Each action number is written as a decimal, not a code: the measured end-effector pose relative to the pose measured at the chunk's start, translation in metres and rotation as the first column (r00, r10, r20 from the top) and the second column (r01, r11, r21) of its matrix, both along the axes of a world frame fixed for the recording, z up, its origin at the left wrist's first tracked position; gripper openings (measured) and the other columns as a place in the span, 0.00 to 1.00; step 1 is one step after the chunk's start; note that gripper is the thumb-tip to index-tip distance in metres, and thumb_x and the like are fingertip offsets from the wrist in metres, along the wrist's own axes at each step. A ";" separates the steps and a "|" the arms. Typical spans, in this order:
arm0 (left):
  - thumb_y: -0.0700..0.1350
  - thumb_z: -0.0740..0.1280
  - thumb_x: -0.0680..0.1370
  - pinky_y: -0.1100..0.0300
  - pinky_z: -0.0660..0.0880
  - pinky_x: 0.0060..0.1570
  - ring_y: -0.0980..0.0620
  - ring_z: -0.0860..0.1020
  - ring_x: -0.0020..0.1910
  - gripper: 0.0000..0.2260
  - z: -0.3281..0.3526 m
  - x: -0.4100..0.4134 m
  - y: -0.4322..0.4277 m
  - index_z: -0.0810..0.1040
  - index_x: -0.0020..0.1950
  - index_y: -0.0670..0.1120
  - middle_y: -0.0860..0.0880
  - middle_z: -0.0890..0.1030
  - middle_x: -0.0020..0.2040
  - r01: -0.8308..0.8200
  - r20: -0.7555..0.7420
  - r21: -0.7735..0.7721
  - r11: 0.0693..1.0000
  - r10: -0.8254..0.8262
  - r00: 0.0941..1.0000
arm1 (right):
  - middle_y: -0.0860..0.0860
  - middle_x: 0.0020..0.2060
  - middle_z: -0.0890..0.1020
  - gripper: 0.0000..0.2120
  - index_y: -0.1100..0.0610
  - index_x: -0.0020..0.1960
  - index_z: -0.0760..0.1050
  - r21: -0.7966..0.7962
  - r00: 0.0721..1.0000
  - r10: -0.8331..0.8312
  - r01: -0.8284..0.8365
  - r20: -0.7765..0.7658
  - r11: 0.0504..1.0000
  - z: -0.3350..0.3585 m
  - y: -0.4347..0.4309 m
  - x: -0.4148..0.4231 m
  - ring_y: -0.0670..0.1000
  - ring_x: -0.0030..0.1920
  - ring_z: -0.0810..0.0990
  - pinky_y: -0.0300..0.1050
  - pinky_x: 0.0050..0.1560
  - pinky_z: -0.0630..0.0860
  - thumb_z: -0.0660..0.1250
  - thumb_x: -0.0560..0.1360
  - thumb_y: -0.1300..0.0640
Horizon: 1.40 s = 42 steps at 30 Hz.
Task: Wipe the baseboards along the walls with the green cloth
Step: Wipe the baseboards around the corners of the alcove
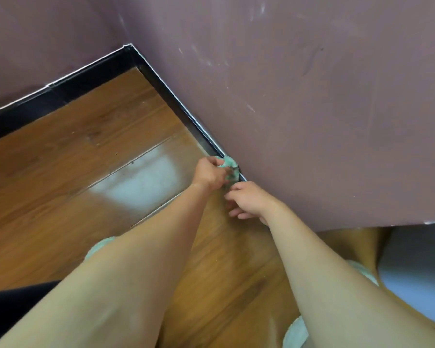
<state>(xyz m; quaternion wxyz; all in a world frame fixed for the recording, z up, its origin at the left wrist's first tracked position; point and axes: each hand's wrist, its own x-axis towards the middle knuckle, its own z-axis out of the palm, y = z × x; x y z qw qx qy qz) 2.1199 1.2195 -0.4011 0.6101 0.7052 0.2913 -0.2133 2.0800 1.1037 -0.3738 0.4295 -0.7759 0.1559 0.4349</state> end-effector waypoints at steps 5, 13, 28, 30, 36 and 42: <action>0.37 0.66 0.81 0.48 0.82 0.56 0.43 0.83 0.48 0.09 0.008 0.013 0.012 0.79 0.61 0.42 0.47 0.81 0.45 -0.189 0.068 0.005 0.982 0.188 0.980 | 0.51 0.51 0.83 0.13 0.51 0.63 0.76 0.010 0.999 -0.030 0.030 -0.011 0.999 0.002 -0.009 -0.008 0.50 0.46 0.86 0.43 0.47 0.81 0.62 0.80 0.51; 0.39 0.71 0.79 0.52 0.80 0.57 0.44 0.83 0.53 0.06 0.001 0.006 -0.003 0.76 0.53 0.47 0.48 0.80 0.47 -0.071 0.061 0.101 0.992 0.065 0.996 | 0.52 0.51 0.83 0.12 0.51 0.62 0.76 0.008 0.994 -0.101 0.101 -0.034 0.995 0.004 -0.026 -0.016 0.51 0.48 0.85 0.46 0.52 0.82 0.61 0.81 0.52; 0.43 0.72 0.79 0.54 0.77 0.63 0.47 0.81 0.55 0.16 0.001 0.009 0.006 0.78 0.66 0.43 0.43 0.80 0.60 -0.104 0.102 0.130 0.986 0.091 0.991 | 0.53 0.51 0.83 0.12 0.53 0.63 0.76 0.053 0.982 -0.174 0.178 -0.068 0.983 -0.006 -0.029 -0.019 0.52 0.47 0.85 0.43 0.45 0.80 0.62 0.81 0.54; 0.40 0.74 0.76 0.57 0.80 0.50 0.48 0.81 0.43 0.12 -0.004 -0.001 0.007 0.80 0.58 0.41 0.43 0.81 0.51 -0.020 0.049 0.081 0.996 0.016 0.999 | 0.53 0.50 0.84 0.12 0.53 0.63 0.76 0.050 0.981 -0.180 0.184 -0.073 0.982 -0.008 -0.027 -0.020 0.52 0.46 0.85 0.43 0.44 0.80 0.62 0.81 0.53; 0.41 0.73 0.77 0.56 0.80 0.54 0.45 0.83 0.54 0.12 -0.012 -0.004 0.014 0.79 0.59 0.44 0.43 0.83 0.56 0.046 0.102 0.190 0.981 -0.067 0.993 | 0.53 0.50 0.83 0.11 0.53 0.61 0.76 0.062 0.984 -0.160 0.165 -0.083 0.984 -0.010 -0.020 -0.023 0.52 0.47 0.85 0.44 0.48 0.80 0.61 0.80 0.53; 0.43 0.66 0.81 0.62 0.72 0.60 0.48 0.78 0.64 0.16 -0.006 0.010 0.030 0.76 0.70 0.45 0.47 0.79 0.66 -0.079 0.228 0.387 0.919 -0.012 0.974 | 0.53 0.51 0.84 0.11 0.53 0.60 0.77 0.058 0.981 -0.177 0.181 -0.076 0.982 -0.009 -0.027 -0.023 0.52 0.48 0.85 0.45 0.50 0.81 0.61 0.81 0.54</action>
